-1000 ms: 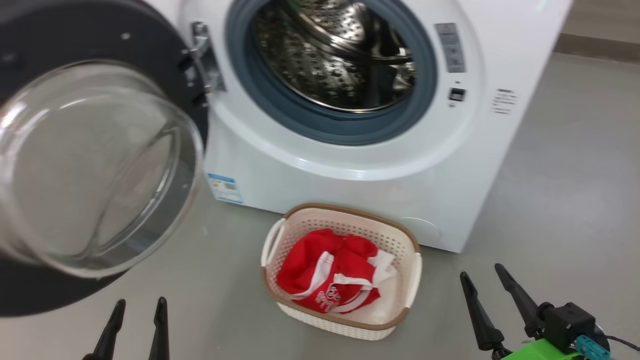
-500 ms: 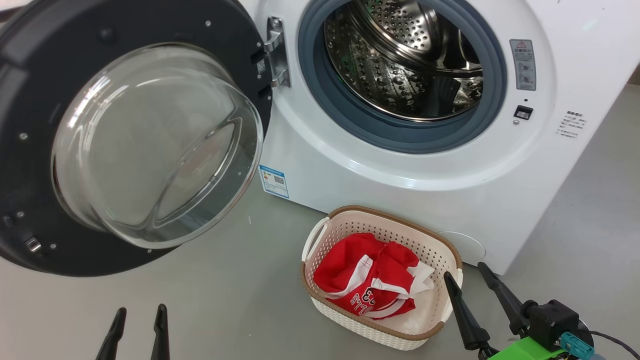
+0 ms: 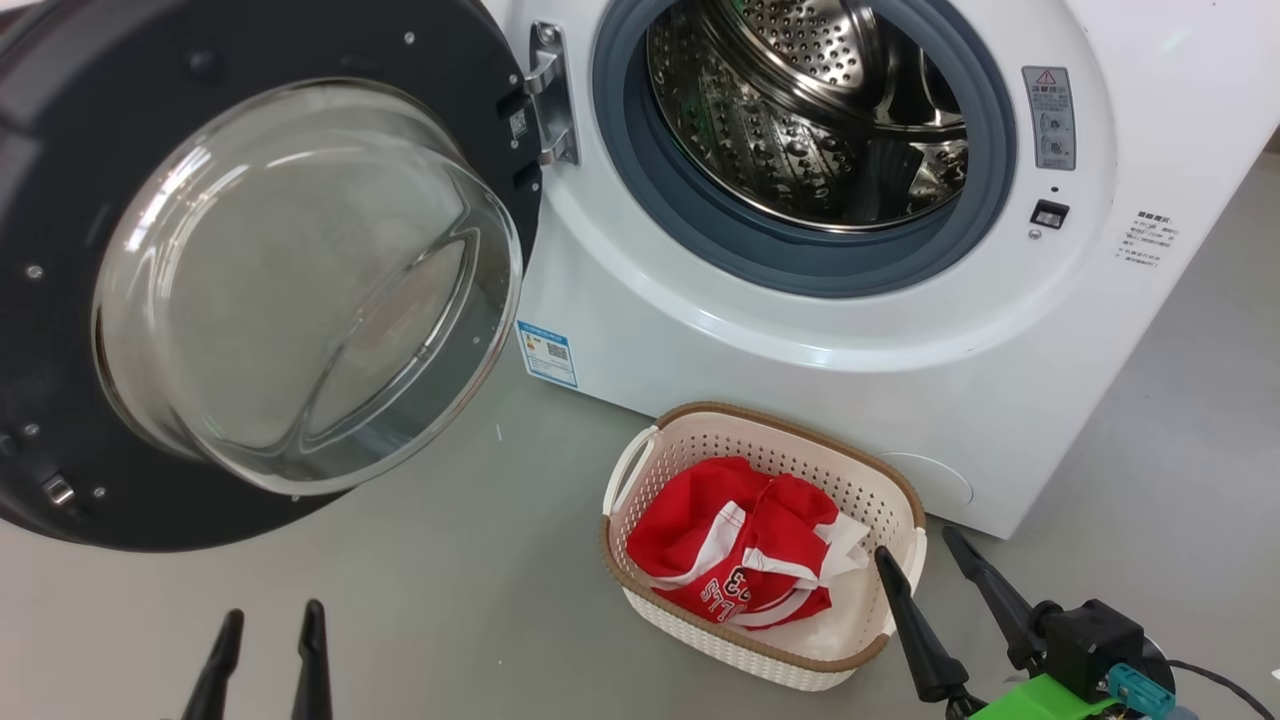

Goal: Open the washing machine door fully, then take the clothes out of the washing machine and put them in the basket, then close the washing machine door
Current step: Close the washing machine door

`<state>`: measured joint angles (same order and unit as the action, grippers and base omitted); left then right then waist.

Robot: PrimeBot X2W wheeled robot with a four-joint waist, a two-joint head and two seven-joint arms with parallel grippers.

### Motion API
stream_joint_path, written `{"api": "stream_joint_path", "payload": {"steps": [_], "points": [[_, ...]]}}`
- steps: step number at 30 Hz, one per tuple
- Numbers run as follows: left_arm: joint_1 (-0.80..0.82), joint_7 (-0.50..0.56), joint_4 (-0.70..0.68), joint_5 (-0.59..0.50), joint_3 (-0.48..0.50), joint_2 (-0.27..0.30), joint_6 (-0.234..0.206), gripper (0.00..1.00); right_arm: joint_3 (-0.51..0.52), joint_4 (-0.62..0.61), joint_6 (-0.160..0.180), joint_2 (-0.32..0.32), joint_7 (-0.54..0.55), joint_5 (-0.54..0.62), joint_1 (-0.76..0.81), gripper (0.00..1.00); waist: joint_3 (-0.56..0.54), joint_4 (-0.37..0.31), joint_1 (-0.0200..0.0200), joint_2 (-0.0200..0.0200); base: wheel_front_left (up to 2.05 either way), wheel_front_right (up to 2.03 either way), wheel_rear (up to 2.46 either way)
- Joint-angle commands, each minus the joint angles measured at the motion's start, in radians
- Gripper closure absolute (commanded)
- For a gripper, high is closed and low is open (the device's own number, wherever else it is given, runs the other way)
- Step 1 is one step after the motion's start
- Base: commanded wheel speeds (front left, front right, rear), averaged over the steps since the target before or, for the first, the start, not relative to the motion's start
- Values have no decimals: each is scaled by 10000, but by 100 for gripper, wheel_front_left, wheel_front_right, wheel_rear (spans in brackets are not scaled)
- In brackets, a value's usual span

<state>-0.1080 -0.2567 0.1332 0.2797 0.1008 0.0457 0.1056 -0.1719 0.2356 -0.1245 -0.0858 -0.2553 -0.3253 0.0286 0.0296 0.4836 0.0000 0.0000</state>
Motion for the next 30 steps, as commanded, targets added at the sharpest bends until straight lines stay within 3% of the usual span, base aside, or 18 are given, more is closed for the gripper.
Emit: {"api": "stream_joint_path", "payload": {"steps": [1, 2, 3, 4, 10, 16, 21, 22, 28, 29, 30], "points": [[224, -51, -351, 155, 376, 46, -52, 0, -197, -222, -62, -59, -65, -138, -478, 0, 33, -13, 0, 0, 0, 0, 0], [275, -51, -436, 259, 428, 46, -56, 14, -193, -226, -62, -67, -65, -130, -483, 0, 57, -15, 0, 0, 0, 0, 0], [332, -51, -546, 322, 479, 46, -48, 70, -186, -232, -62, -74, -65, -120, -486, 0, 78, -13, 0, 0, 0, 0, 0], [404, -51, -689, 307, 535, 46, -28, 100, -174, -238, -62, -79, -65, -110, -485, 0, 98, -4, 0, 0, 0, 0, 0], [1441, -51, -2202, 222, 1630, 107, 163, 100, -79, -303, -62, -113, -65, -24, -469, 0, 309, 143, 0, 0, 0, 0, 0], [3090, -51, -3070, 232, 2672, 1427, 243, 100, -102, -297, -62, -154, -65, 39, -529, 0, 537, 193, 0, 0, 0, 0, 0], [4647, -51, -2383, 1449, 2848, 3080, 248, 100, -141, -277, -62, -181, -65, 50, -610, 0, 676, 123, 0, 0, 0, 0, 0], [5251, -51, -1940, 1985, 2919, 3653, 249, 100, -150, -273, -62, -174, -65, 68, -642, 0, 743, 99, 0, 0, 0, 0, 0], [6773, -51, 184, 3657, 3096, 5020, 250, 100, -251, -234, -62, -242, -65, 97, -809, 0, 1002, -19, 0, 0, 0, 0, 0], [6773, -51, 184, 3657, 3096, 5020, 250, 100, -251, -234, -62, -242, -65, 97, -809, 0, 1002, -19, 0, 0, 0, 0, 0], [7150, -51, 1143, 4128, 2975, 5506, 250, 100, -285, -223, -62, -267, -65, 104, -877, 0, 1095, -82, 0, 0, 0, 0, 0]]}}
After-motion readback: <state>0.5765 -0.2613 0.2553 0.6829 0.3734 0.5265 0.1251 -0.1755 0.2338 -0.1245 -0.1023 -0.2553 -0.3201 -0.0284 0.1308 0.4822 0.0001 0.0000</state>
